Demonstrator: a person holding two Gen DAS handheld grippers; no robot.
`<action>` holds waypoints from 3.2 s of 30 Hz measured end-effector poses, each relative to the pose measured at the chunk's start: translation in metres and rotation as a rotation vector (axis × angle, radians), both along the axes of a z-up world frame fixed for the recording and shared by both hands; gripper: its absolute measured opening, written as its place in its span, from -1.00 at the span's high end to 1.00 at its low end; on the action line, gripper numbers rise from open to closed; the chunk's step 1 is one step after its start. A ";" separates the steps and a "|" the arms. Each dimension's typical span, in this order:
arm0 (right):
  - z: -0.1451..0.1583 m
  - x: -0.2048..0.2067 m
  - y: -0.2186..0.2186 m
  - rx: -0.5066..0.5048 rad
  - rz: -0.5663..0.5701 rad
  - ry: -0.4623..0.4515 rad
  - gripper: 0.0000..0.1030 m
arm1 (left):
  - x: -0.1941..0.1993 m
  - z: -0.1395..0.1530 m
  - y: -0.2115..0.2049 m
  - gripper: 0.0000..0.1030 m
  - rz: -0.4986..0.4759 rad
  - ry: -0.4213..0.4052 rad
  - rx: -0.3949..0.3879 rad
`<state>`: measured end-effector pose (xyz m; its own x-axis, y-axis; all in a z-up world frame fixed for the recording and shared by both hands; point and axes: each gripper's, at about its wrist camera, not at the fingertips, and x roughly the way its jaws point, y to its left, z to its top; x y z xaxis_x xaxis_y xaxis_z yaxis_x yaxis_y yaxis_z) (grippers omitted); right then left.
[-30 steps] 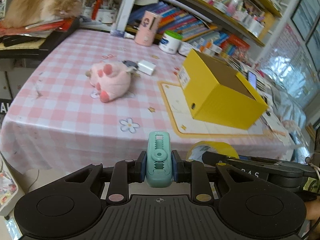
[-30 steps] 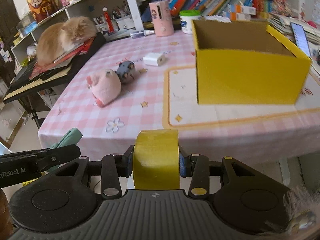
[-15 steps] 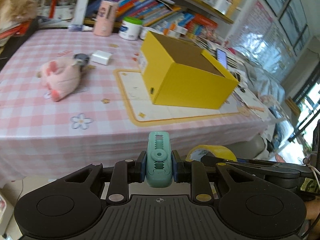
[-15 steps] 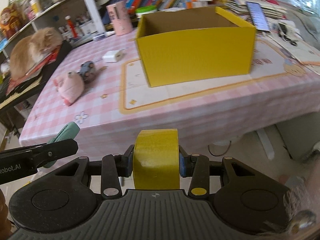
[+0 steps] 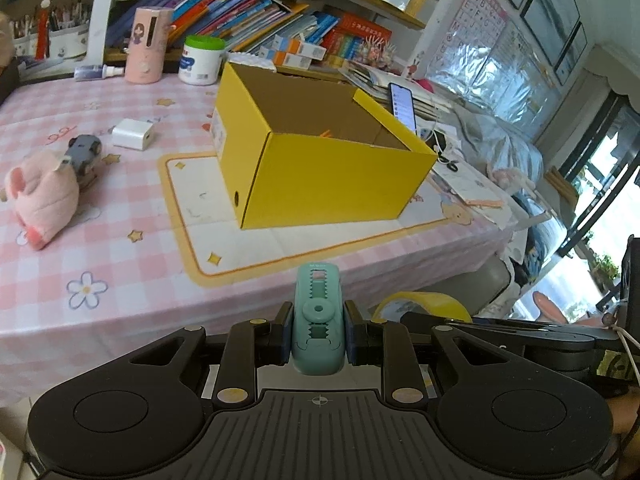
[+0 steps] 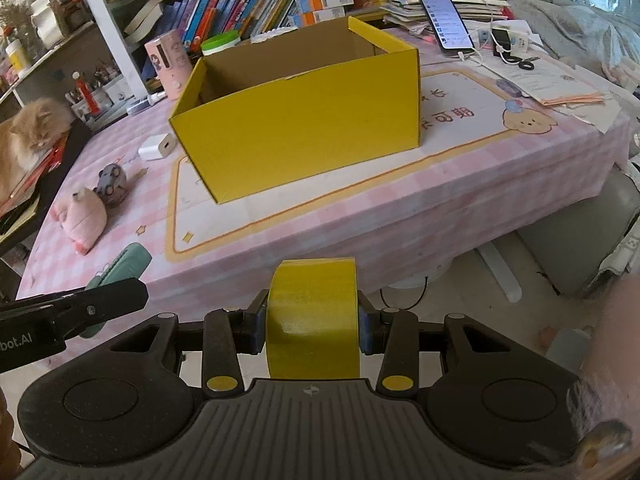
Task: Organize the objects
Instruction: 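Carry the stapler and tape roll with both tools over the yellow box, then open both tools to drop the stapler and tape into the box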
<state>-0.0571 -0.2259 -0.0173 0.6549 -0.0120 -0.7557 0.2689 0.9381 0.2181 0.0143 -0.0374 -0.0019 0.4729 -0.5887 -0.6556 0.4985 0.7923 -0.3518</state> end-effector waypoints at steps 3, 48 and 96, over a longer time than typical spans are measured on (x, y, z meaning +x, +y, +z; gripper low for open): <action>0.001 0.006 -0.006 -0.007 -0.001 -0.003 0.25 | 0.005 0.001 -0.005 0.55 0.002 -0.001 -0.003; 0.054 0.249 -0.089 -0.159 0.449 -0.175 0.25 | 0.157 0.001 -0.145 0.55 0.152 -0.086 0.164; 0.078 0.210 -0.085 -0.177 0.339 -0.283 -0.32 | 0.100 0.022 -0.106 -0.31 0.256 -0.228 0.070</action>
<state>0.1526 -0.3108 0.0603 0.8238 0.1259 -0.5527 -0.1060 0.9920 0.0680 0.1139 -0.1433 0.0204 0.7385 -0.3889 -0.5507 0.3397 0.9202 -0.1942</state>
